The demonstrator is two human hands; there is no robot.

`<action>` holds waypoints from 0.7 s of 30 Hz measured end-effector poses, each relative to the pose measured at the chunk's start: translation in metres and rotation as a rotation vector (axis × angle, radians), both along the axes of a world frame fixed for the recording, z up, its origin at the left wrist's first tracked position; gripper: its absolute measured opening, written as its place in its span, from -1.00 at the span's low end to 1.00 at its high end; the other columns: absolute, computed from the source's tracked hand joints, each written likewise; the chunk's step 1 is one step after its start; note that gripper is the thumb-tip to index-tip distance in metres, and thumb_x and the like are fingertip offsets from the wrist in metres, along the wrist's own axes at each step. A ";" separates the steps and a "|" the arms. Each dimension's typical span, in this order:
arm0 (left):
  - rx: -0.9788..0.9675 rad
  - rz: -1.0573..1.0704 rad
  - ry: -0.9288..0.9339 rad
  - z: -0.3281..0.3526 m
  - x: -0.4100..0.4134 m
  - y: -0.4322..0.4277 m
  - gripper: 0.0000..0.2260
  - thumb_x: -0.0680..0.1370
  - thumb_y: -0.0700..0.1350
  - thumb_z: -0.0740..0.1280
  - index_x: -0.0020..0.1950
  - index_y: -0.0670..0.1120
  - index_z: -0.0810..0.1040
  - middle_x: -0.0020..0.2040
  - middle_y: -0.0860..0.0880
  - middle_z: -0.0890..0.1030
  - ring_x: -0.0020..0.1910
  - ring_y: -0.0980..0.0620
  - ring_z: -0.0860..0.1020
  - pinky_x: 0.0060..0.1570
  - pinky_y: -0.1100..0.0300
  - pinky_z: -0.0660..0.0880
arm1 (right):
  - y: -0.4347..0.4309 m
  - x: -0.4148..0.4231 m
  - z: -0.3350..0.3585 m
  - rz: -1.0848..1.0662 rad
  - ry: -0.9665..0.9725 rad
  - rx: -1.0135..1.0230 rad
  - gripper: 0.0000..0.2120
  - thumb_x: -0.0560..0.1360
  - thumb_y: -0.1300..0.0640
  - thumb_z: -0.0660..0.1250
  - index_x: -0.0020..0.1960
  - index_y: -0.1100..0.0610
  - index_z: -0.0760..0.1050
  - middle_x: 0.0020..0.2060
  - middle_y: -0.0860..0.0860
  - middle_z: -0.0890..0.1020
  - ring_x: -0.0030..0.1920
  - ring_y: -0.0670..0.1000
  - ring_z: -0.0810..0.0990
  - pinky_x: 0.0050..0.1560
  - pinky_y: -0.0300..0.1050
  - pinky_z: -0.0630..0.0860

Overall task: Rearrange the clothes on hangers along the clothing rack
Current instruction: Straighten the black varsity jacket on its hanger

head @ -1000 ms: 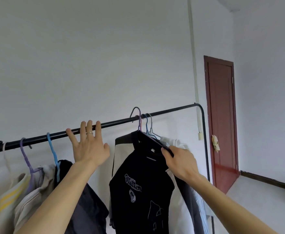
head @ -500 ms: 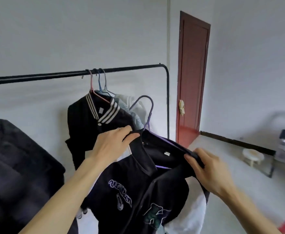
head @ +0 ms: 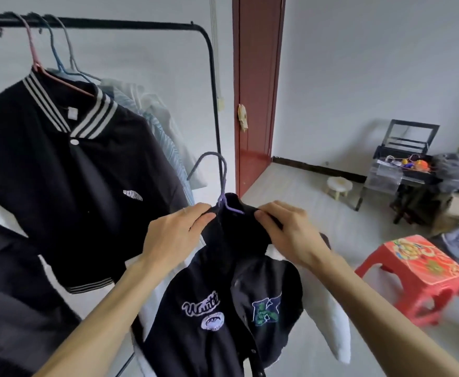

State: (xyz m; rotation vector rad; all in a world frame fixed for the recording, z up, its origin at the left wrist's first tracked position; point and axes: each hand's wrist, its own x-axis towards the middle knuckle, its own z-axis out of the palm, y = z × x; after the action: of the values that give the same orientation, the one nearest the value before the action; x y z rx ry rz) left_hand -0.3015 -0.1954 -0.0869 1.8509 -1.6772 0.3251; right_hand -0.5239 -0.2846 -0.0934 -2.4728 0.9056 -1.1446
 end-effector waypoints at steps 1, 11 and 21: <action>-0.032 -0.047 -0.067 0.000 -0.005 -0.005 -0.71 0.58 0.22 0.10 0.10 0.13 0.52 -0.13 0.14 0.68 -0.20 0.05 0.66 -0.37 0.14 0.54 | 0.005 0.009 0.005 0.030 0.003 -0.005 -0.82 0.61 0.03 0.24 0.00 0.08 0.58 -0.14 -0.07 0.61 -0.14 -0.01 0.58 -0.12 -0.10 0.50; 0.108 -0.200 -0.081 0.013 0.000 -0.003 -0.65 0.55 0.27 0.16 0.15 0.11 0.53 0.02 0.16 0.57 -0.03 0.13 0.51 -0.04 0.13 0.48 | 0.005 0.003 -0.007 -0.101 -0.121 -0.050 -0.86 0.62 0.12 0.23 0.02 0.15 0.54 -0.17 -0.15 0.46 -0.23 -0.11 0.47 -0.22 -0.19 0.44; 0.185 -0.300 -0.179 0.020 -0.011 -0.038 -0.74 0.61 0.11 0.22 0.02 0.01 0.62 -0.20 0.12 0.59 -0.02 -0.02 0.52 0.05 0.01 0.44 | -0.009 -0.037 -0.038 -0.153 0.055 -0.092 -0.80 0.59 0.05 0.26 0.07 0.10 0.60 -0.15 -0.05 0.59 -0.14 0.01 0.57 -0.19 -0.14 0.51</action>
State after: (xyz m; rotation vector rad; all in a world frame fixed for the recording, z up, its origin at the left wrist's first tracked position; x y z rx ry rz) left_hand -0.3129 -0.2338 -0.0666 1.7031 -2.1387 0.2212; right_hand -0.5614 -0.2932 -0.1319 -2.5567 1.0985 -1.1964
